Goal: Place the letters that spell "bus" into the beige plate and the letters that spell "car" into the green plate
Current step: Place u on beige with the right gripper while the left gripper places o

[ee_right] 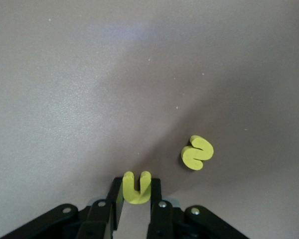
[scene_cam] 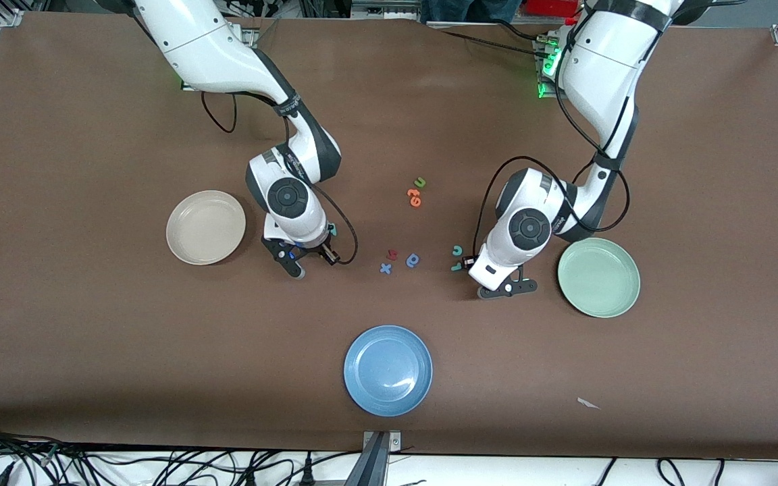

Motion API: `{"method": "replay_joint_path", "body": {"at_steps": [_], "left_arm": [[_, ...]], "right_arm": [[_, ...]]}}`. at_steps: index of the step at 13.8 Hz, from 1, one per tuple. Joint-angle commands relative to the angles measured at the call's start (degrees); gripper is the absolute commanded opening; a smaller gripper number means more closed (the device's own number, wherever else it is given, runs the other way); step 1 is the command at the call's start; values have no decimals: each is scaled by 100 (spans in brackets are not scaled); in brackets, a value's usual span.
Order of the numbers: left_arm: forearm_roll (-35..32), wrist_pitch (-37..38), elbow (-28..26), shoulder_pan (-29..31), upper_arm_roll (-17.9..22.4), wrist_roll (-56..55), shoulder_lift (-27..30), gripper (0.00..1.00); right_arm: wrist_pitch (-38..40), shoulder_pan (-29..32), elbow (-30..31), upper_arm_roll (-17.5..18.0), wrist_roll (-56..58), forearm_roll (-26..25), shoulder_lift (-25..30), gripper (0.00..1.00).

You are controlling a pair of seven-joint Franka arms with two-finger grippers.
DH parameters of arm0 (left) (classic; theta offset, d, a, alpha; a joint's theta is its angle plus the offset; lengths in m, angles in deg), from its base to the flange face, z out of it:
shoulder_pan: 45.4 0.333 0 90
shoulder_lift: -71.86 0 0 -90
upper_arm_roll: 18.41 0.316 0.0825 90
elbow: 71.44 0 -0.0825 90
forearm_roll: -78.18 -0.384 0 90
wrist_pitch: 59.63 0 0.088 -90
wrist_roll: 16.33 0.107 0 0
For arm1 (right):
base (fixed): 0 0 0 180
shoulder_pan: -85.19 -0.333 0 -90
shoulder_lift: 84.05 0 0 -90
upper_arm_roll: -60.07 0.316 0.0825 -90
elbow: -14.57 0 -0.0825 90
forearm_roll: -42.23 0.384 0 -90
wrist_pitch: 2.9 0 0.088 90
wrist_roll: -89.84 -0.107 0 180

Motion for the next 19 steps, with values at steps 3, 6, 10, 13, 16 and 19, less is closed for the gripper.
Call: {"method": "replay_joint_path", "body": {"at_steps": [3, 6, 10, 13, 16, 19], "left_arm": [[-721, 969, 374, 321, 142, 877, 186, 12], [-731, 1462, 384, 795, 159, 2135, 405, 12], [-1493, 1701, 358, 1297, 238, 3157, 397, 12], [-2380, 1693, 366, 1386, 230, 3701, 266, 87], [-1817, 1675, 410, 1359, 194, 3520, 265, 100], [-251, 1553, 682, 1123, 186, 2712, 186, 100]], "right_arm": [[398, -21, -52, -226, 172, -54, 459, 13], [1469, -13, 79, -726, 1619, -45, 873, 13], [1535, -13, 1069, -1377, 3263, -19, 1470, 13], [1472, -4, 1730, -1965, 4494, 25, 1831, 13], [1367, 40, 2048, -2266, 5183, 69, 1753, 46], [1402, 58, 1996, -2266, 5175, 69, 1770, 99]]}}
